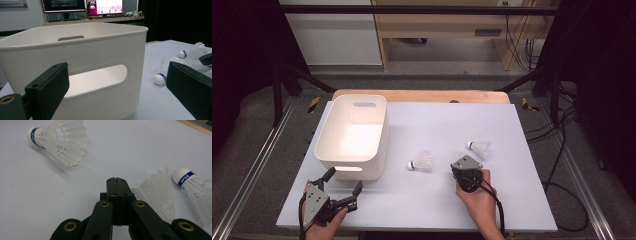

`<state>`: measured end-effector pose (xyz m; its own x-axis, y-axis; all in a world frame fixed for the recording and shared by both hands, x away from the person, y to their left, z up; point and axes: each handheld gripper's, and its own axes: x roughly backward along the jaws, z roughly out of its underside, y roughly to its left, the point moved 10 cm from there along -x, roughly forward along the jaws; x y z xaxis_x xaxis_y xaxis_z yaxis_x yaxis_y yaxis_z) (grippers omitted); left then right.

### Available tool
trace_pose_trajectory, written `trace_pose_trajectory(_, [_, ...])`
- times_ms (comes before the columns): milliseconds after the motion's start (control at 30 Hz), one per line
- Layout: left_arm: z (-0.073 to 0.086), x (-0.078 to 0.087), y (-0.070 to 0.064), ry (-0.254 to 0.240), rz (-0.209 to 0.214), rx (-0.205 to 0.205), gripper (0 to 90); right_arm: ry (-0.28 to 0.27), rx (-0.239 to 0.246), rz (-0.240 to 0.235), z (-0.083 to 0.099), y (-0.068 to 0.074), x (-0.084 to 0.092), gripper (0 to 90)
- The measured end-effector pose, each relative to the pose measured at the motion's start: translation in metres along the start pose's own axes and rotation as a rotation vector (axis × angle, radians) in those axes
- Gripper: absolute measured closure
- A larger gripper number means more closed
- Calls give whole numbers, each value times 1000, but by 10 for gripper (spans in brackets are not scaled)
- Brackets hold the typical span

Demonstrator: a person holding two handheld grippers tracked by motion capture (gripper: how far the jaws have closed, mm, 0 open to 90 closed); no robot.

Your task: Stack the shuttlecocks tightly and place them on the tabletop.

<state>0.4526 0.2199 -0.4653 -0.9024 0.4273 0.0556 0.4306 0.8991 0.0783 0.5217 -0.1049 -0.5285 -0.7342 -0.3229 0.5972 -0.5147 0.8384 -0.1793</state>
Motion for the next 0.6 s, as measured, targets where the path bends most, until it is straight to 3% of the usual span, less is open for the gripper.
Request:
trace_pose_trajectory(433, [0,0,-1,2,0,-5,50,-17,-6,-4,-10,6,-5,900])
trace_pose_trajectory(600, [0,0,-2,3,3,-5,50,-14,-8,30,-16,-1,-12,900])
